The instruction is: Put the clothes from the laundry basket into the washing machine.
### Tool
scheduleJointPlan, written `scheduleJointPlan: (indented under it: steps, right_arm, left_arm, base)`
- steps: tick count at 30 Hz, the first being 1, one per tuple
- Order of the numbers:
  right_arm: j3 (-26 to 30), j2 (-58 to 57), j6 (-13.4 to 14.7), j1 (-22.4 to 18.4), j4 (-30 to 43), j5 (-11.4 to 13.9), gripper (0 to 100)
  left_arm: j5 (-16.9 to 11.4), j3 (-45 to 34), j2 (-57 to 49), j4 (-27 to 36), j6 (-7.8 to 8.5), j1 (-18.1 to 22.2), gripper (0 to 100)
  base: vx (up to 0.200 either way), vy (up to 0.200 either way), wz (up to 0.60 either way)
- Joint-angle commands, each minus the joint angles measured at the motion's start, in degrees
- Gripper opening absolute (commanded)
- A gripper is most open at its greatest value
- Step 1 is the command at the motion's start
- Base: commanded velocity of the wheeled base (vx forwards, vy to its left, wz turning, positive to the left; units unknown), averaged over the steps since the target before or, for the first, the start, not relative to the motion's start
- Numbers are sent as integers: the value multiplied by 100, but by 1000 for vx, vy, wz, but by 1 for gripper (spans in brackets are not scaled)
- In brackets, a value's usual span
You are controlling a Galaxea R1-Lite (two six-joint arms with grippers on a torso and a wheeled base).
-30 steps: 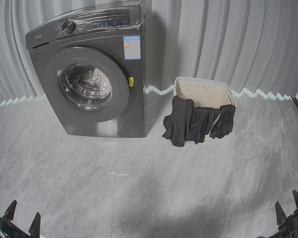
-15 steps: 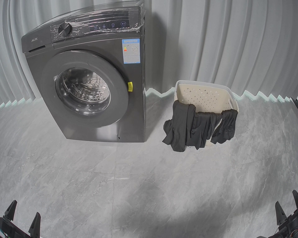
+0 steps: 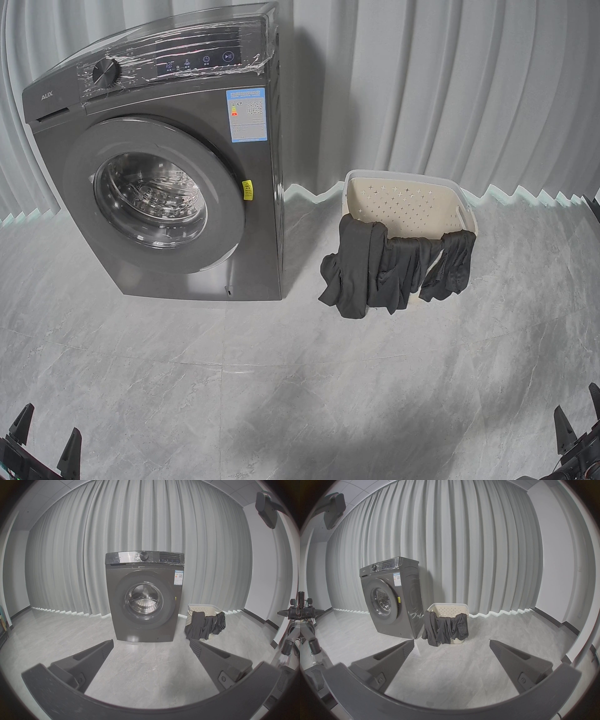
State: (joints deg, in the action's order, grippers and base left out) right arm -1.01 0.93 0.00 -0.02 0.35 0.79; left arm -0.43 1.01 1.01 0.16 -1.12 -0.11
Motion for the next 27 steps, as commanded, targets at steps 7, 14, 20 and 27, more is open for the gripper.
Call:
scheduleJointPlan:
  steps: [7,14,20,27]
  right_arm:
    - [92,-93,0,2,0,0,100]
    - [92,-93,0,2,0,0,100]
    - [92,-93,0,2,0,0,100]
    - [92,-93,0,2,0,0,100]
  left_arm:
    - [-1,-92,-101,2,-11,2,100]
    - [-1,-92,-101,-7,-11,2,100]
    - [-1,-92,-101,-7,-11,2,100]
    - [-1,-92,-101,-7,15,2,100]
  base:
    - [200,-200,0]
    - [200,-200,0]
    - [167,-200,0]
    - [0,-57,0]
